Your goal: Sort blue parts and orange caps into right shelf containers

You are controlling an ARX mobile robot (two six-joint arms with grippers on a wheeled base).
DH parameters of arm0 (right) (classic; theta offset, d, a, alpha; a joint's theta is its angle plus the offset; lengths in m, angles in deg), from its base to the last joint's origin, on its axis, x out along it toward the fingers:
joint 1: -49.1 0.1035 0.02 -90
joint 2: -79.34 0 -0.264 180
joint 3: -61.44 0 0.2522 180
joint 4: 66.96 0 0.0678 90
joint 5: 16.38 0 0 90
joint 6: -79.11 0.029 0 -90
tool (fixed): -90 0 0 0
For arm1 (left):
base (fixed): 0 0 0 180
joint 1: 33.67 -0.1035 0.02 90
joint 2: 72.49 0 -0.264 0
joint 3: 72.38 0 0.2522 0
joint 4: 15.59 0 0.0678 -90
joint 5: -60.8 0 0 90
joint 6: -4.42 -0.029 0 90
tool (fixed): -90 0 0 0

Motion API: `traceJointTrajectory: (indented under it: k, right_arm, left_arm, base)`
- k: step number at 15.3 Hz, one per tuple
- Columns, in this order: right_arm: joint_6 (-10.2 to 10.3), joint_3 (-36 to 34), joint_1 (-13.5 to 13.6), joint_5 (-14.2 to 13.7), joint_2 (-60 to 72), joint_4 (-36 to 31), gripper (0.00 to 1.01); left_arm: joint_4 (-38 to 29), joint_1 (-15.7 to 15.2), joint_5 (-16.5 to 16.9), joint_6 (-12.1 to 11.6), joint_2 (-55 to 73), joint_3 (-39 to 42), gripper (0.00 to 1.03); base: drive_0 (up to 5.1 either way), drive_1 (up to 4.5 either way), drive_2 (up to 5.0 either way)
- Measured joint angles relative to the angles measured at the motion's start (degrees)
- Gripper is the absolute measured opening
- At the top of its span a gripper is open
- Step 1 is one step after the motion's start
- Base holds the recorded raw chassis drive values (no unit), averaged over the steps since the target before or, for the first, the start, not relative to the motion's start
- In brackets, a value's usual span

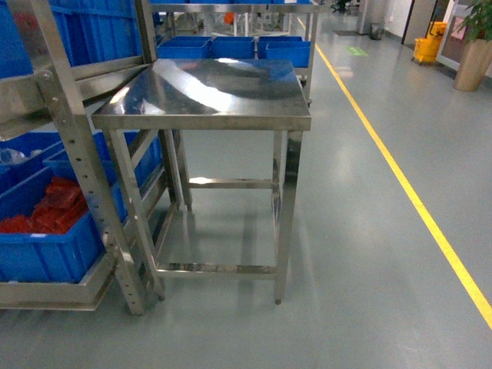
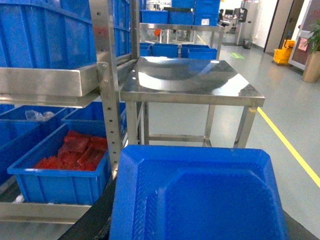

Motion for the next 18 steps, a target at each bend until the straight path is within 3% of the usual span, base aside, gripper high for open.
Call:
traceJointTrajectory:
  k: [18]
  right_arm:
    - [0.0,0.0,0.0,0.0,0.0,0.0,0.44]
  left_arm:
    - [0.1,0.0,0.0,0.0,0.0,0.0,0.43]
  base:
    - [0.0,4.28,-4.4]
